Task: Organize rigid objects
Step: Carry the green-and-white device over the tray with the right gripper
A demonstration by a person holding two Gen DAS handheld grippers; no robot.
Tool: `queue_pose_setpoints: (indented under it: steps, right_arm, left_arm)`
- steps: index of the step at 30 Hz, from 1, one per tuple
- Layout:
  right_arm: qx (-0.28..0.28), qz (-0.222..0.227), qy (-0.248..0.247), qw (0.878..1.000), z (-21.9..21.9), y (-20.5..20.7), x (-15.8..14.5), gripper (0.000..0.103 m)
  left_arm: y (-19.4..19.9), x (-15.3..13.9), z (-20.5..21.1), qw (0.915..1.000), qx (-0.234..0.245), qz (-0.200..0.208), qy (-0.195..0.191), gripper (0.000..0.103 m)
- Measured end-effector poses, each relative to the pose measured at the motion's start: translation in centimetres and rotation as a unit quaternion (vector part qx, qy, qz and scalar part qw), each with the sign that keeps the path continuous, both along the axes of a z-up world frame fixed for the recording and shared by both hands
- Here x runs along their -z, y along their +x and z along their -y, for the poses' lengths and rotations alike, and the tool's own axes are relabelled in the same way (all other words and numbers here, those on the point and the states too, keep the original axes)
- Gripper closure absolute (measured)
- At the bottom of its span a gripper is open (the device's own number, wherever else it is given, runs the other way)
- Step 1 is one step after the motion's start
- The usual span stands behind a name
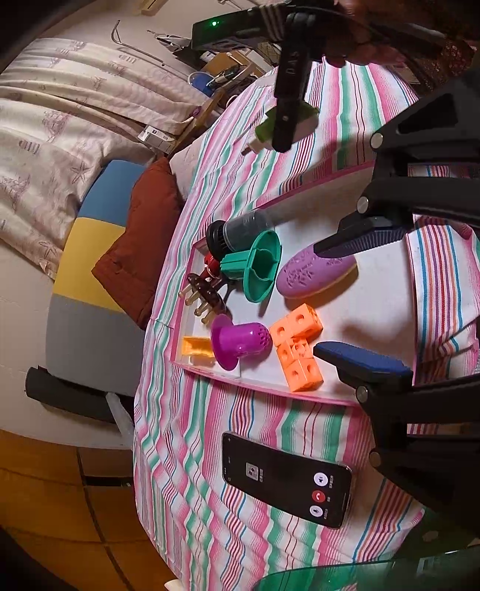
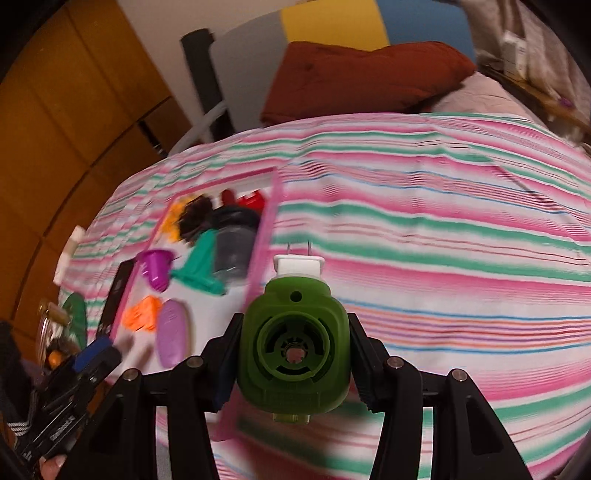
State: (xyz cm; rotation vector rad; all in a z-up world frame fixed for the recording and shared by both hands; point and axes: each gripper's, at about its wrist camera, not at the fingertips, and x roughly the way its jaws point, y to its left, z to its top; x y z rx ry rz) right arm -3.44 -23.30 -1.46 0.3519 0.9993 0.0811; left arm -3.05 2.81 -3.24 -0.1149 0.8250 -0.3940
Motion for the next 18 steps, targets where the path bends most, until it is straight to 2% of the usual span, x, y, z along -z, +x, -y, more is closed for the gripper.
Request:
queue_pose_setpoints:
  steps: [8,18]
  right_arm:
    - [-0.031,0.005,-0.007,0.999,-3.8,-0.1,-0.5,0.050]
    - [-0.041,0.003,-0.006,0.999,-6.1,0.1,-0.6,0.050]
  left_arm:
    - [-0.2,-0.2,-1.1,0.9999,-0.010,0.000,-0.001,0.055]
    - [-0.4,-0.4,-2.2,0.9995,-0.028,-0.004,0.010,0.055]
